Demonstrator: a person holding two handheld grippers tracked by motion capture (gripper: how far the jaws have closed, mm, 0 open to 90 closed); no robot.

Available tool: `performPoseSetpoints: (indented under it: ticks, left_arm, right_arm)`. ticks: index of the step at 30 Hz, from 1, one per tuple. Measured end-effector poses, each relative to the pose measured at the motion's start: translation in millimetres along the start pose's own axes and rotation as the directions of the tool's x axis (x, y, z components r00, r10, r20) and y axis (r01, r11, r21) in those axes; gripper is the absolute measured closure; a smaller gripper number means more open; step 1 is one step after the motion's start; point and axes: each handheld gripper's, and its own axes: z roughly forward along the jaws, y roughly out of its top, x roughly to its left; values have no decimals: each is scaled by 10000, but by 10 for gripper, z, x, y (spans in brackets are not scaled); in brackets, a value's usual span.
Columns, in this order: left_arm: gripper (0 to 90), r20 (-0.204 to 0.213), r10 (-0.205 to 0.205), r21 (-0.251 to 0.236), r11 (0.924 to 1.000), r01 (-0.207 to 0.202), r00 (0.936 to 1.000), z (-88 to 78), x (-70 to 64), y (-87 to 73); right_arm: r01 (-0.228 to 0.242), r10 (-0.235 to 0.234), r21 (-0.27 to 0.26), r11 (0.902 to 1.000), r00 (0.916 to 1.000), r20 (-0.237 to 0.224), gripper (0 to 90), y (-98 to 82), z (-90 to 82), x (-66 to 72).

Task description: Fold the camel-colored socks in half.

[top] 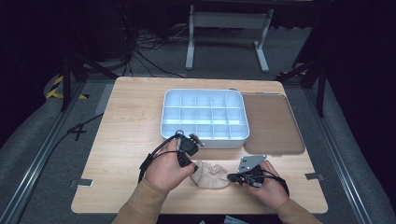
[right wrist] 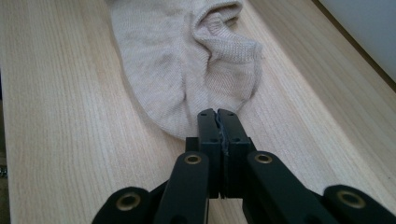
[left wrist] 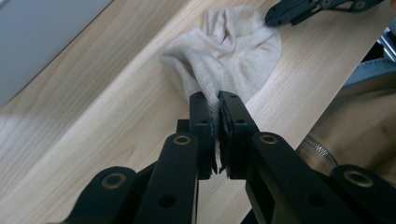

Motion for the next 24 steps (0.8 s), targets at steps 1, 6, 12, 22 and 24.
performPoseSetpoints:
  ticks: [1,6,12,22,24]
  left_arm:
    - [850,40,-9,-63,10000,9,10000,8,-13,7]
    - [849,99,180,-283,9994,-177,9998,28,-61,70]
    - [849,138,499,-330,9982,-494,9987,50,-110,141]
    - [848,239,815,-135,9966,-812,9964,195,-177,280]
    - [848,202,838,-71,9965,-836,9963,236,-181,303]
  right_arm:
    - [2,-2,-6,10000,10000,10,897,-1,0,1]
    - [29,-28,-73,10000,10000,27,896,-9,-2,5]
    - [-31,32,-142,9999,9999,119,896,-20,-1,15]
    - [-112,118,-292,9995,9997,209,895,-45,-5,41]
    - [-130,136,-289,9995,9997,197,895,-50,-11,50]
